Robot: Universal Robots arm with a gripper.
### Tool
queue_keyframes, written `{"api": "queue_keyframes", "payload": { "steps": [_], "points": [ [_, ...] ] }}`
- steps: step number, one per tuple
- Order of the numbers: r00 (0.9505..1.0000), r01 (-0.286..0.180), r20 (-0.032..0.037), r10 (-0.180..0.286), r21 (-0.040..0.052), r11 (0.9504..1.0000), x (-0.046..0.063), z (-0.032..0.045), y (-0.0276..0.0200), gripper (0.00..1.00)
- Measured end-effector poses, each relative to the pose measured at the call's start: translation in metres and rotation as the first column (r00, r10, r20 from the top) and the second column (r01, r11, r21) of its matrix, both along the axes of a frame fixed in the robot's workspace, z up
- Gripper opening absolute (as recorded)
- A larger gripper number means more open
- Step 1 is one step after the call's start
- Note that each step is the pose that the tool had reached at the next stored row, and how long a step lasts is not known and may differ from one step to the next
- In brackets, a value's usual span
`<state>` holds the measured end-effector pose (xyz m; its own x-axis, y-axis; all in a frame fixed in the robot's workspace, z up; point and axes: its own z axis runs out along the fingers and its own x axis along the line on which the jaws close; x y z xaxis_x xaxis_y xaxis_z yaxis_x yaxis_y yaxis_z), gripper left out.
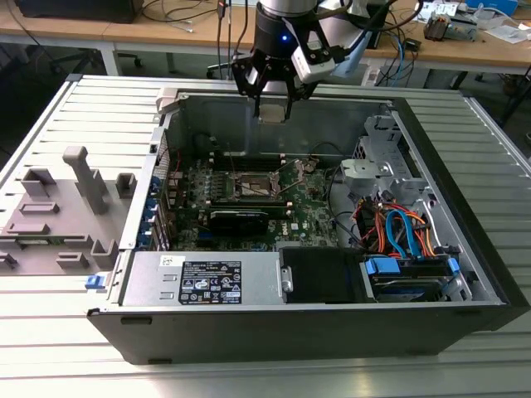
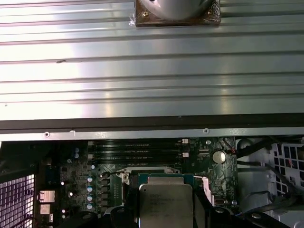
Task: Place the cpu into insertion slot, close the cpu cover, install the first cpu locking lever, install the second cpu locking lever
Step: 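Place the cpu into insertion slot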
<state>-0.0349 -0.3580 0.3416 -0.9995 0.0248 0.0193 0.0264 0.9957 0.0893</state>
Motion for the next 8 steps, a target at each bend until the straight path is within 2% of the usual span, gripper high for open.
{"api": "queue_keyframes", "payload": {
  "steps": [8],
  "points": [
    [1.0000,0.000,-0.0001,0.000,0.0000,1.0000,0.0000,-0.0018,-0.0007,0.55]
  ]
}}
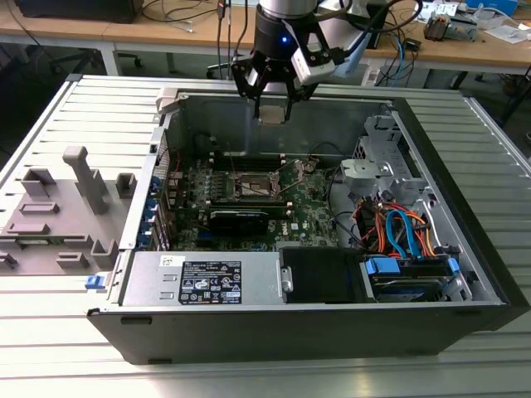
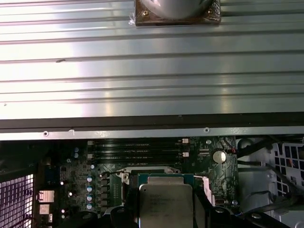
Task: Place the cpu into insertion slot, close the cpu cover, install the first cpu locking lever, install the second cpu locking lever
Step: 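Place the cpu into insertion slot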
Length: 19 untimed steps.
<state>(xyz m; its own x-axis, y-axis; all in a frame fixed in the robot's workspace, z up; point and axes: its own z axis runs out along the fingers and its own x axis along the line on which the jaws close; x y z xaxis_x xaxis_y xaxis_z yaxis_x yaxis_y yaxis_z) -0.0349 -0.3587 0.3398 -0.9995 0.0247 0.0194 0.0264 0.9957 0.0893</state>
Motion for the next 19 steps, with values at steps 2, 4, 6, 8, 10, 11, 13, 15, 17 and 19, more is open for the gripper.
{"api": "queue_keyframes", "payload": {
  "steps": [2,4,6,8,10,11,13,15,17,19],
  "points": [
    [1.0000,0.000,0.0001,0.000,0.0000,1.0000,0.0000,-0.0004,-0.0001,0.55],
    [1.0000,0.000,0.0000,0.000,0.0000,1.0000,0.0000,-0.0007,-0.0003,0.55],
    [1.0000,0.000,0.0001,0.000,0.0000,1.0000,0.0000,-0.0012,-0.0004,0.55],
    [1.0000,0.000,0.0000,0.000,0.0000,1.0000,0.0000,-0.0016,-0.0006,0.55],
    [1.0000,0.000,0.0001,0.000,0.0000,1.0000,0.0000,-0.0022,-0.0007,0.55],
    [1.0000,0.000,0.0000,0.000,0.0000,1.0000,0.0000,-0.0024,-0.0007,0.55],
    [1.0000,0.000,0.0001,0.000,0.0000,1.0000,0.0000,-0.0035,-0.0009,0.55],
    [1.0000,0.000,0.0000,0.000,0.0000,1.0000,0.0000,-0.0042,-0.0011,0.55],
    [1.0000,0.000,0.0000,0.000,0.0000,1.0000,0.0000,-0.0048,-0.0014,0.55],
    [1.0000,0.000,0.0001,0.000,0.0000,1.0000,0.0000,-0.0054,-0.0019,0.55]
  ]
}}
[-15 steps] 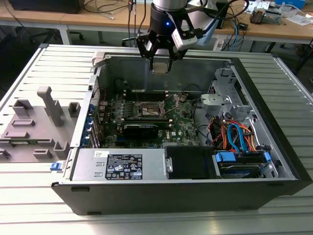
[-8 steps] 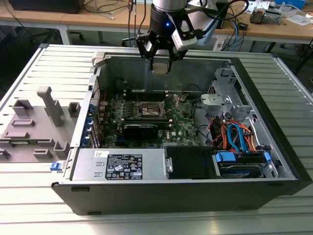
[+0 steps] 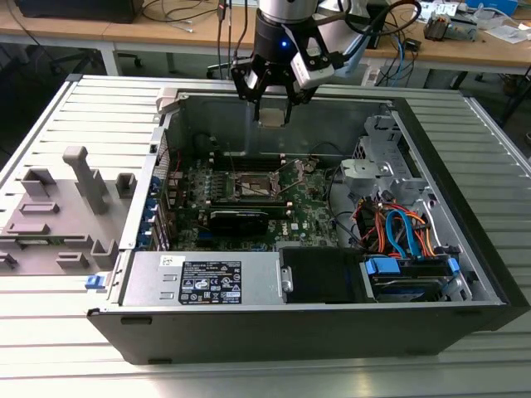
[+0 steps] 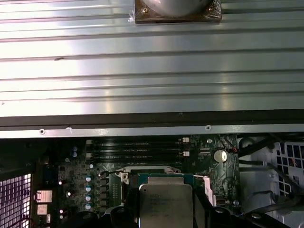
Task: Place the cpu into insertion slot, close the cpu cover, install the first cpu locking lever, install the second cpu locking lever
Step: 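Place the cpu into insertion slot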
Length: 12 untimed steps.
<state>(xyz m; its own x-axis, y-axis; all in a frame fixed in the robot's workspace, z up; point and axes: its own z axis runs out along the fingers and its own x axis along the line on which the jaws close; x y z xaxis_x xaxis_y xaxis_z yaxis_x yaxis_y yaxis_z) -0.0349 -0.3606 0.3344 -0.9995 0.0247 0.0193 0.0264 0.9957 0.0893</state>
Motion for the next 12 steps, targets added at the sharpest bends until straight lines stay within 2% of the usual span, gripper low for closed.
{"api": "queue_keyframes", "payload": {
  "steps": [12],
  "points": [
    [1.0000,0.000,0.0000,0.000,0.0000,1.0000,0.0000,-0.0024,-0.0056,0.55]
  ]
}}
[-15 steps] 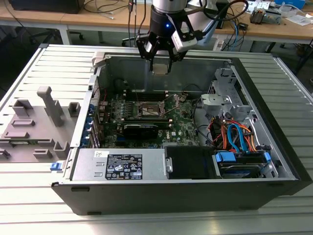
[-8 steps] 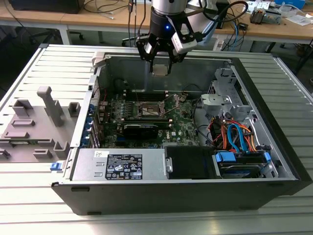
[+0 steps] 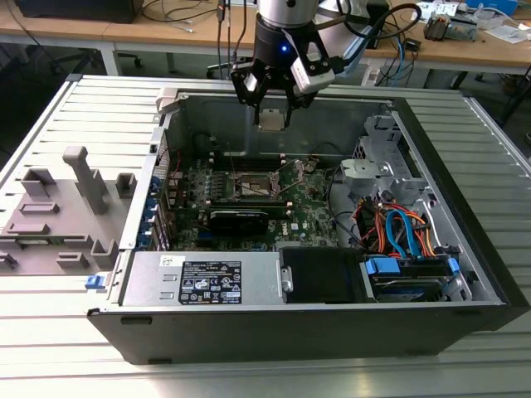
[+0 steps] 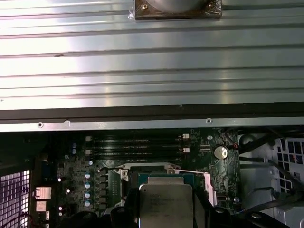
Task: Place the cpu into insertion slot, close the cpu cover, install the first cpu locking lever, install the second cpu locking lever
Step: 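Place the cpu into insertion slot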
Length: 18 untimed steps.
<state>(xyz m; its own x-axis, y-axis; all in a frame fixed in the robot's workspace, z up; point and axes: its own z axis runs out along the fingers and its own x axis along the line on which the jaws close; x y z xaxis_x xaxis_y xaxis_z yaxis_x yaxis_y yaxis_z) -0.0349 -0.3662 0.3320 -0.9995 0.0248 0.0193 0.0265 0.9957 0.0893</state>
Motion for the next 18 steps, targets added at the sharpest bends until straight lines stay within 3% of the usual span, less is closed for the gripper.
{"api": "queue_keyframes", "payload": {
  "steps": [18],
  "points": [
    [1.0000,0.000,0.0000,0.000,0.0000,1.0000,0.0000,-0.0033,-0.0079,0.55]
  ]
}}
